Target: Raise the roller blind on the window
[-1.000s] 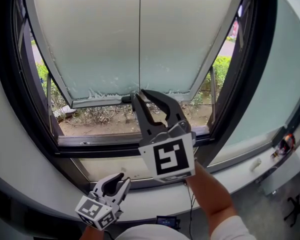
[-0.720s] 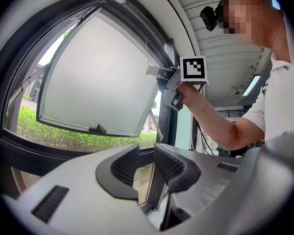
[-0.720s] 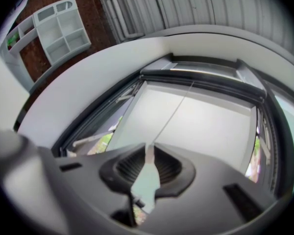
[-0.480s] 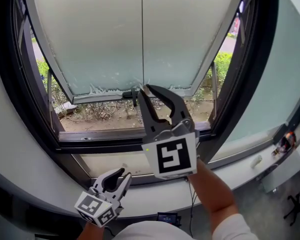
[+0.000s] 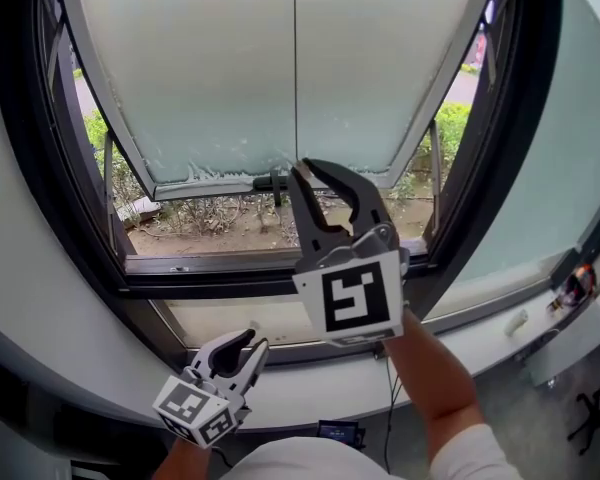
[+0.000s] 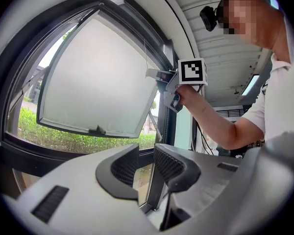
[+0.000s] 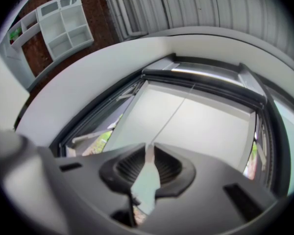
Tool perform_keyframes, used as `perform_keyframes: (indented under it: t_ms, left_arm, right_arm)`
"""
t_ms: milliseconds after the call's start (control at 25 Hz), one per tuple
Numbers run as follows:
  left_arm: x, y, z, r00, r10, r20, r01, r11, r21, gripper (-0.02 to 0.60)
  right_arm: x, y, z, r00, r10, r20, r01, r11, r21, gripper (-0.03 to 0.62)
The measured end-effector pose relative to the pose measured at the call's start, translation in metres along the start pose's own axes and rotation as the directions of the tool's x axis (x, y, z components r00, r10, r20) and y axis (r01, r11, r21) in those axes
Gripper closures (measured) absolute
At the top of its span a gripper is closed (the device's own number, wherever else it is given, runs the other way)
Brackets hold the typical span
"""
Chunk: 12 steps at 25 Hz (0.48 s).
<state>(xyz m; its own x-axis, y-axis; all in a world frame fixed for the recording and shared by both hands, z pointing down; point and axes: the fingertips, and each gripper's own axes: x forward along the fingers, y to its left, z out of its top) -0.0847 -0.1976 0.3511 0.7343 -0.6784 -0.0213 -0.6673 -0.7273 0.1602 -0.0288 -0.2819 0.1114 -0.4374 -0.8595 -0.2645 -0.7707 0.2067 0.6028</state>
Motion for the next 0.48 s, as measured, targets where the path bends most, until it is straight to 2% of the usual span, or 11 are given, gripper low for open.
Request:
perform_keyframes:
  t_ms: [480]
  left_arm:
    - [-0.0053, 0.0003, 0.0015, 1.000, 0.001, 0.010, -0.001, 1.000, 0.002, 0.471]
  right_arm:
    - [-0.0004, 0.0000, -0.0002, 1.000, -0.005, -0.018, 0.004, 1.000, -0.015, 0.536]
